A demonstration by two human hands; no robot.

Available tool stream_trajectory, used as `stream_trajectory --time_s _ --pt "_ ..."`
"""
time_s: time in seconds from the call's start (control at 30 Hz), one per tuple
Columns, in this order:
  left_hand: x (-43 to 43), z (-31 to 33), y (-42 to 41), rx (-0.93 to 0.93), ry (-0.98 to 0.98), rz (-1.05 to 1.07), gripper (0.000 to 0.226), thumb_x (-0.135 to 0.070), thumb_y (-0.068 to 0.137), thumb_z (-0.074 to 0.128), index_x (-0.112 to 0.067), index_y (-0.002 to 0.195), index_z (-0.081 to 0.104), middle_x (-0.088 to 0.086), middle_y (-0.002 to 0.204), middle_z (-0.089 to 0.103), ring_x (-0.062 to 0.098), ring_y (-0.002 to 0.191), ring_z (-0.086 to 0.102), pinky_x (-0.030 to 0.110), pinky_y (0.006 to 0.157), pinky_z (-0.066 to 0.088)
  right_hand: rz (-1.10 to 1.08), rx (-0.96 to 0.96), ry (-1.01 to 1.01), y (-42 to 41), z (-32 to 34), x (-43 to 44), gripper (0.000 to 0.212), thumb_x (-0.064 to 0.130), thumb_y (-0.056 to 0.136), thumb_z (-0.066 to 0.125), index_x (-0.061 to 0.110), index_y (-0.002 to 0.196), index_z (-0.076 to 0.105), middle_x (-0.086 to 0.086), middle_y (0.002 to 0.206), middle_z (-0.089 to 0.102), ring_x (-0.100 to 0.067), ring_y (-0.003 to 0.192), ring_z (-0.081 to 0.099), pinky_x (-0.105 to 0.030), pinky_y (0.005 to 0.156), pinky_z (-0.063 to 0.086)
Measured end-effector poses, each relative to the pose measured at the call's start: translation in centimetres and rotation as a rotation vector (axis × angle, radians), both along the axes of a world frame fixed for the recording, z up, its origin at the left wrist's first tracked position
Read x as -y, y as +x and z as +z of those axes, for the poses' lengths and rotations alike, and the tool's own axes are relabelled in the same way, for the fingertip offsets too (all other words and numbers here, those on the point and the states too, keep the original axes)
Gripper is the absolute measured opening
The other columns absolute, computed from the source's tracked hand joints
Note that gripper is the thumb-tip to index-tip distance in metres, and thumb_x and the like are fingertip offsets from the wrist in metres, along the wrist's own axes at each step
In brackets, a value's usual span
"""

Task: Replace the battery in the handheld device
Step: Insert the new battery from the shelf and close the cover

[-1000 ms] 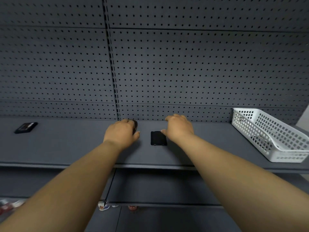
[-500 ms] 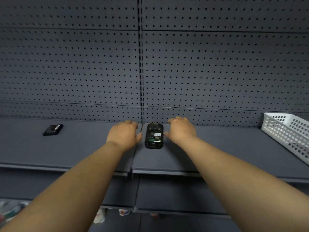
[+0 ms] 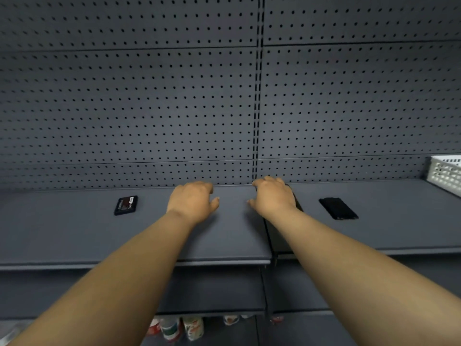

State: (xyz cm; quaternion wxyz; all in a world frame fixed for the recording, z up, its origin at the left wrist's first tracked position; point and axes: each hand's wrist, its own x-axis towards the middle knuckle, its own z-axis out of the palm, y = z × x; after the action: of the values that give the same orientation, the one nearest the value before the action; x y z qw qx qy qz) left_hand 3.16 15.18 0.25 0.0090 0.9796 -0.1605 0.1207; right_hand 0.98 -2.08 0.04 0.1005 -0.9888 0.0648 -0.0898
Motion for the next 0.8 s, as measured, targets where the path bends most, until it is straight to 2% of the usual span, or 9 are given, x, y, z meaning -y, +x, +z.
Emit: stream_trajectory --time_s 0.23,0.47,0.8 --pt "-1.7 -0.3 -0.1 0.006 -0.021 0.006 0.043 -0.042 0.093 0.044 -0.015 0.125 0.054 0.005 0.128 0.06 0.025 0.115 0.056 0.036 0.095 0.043 0.027 0.016 -0.024 -0.1 -0.3 -1.9 0.053 0.036 0.086 0.06 0.019 0.134 0.049 -0.006 0.135 0.05 -0.027 0.127 0.041 -0.038 0.103 0.037" --pt "-1.8 -0.1 -0.3 0.012 -0.025 0.058 0.042 -0.041 0.093 0.044 -0.015 0.125 0.053 0.005 0.128 0.059 0.025 0.117 0.054 0.036 0.098 0.041 0.071 0.048 -0.027 0.4 0.5 -1.6 0.049 0.034 0.086 0.06 0.02 0.131 0.052 -0.005 0.132 0.051 -0.026 0.127 0.042 -0.036 0.102 0.038" --pt "-2.7 -1.1 0.1 0.027 -0.032 0.113 0.042 -0.04 0.093 0.044 -0.015 0.126 0.052 0.005 0.128 0.059 0.024 0.118 0.054 0.035 0.095 0.041 0.12 0.029 -0.049 1.5 0.5 -1.6 0.052 0.037 0.087 0.059 0.019 0.135 0.048 -0.006 0.135 0.049 -0.027 0.128 0.041 -0.037 0.105 0.036"
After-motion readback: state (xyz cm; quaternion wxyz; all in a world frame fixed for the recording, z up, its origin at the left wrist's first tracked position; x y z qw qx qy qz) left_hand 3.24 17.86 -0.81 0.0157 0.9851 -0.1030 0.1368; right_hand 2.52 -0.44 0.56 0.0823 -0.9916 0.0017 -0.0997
